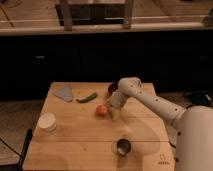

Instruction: Place apple in paper cup

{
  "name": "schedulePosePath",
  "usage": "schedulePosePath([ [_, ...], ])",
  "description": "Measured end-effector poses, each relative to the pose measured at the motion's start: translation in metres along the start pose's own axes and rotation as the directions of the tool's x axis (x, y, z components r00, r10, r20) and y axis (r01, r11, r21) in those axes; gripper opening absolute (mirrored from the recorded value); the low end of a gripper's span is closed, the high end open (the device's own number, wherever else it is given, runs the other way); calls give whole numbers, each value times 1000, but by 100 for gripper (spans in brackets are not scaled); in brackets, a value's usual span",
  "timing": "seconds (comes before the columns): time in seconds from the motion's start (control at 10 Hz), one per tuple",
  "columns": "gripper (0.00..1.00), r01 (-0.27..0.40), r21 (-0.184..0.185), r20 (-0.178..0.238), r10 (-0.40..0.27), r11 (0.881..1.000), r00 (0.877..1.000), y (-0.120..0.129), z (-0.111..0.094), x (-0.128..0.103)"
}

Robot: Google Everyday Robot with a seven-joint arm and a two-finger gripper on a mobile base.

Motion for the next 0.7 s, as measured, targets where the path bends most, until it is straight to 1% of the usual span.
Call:
schedulePosePath([
  [0.4, 80, 8, -1, -1, -8, 1000, 1000, -1, -1, -2],
  [0.5, 80, 41, -27, -7, -42, 999, 999, 0, -4, -8],
  [0.7, 80, 111, -56, -3, -111, 992, 994, -7, -15, -32],
])
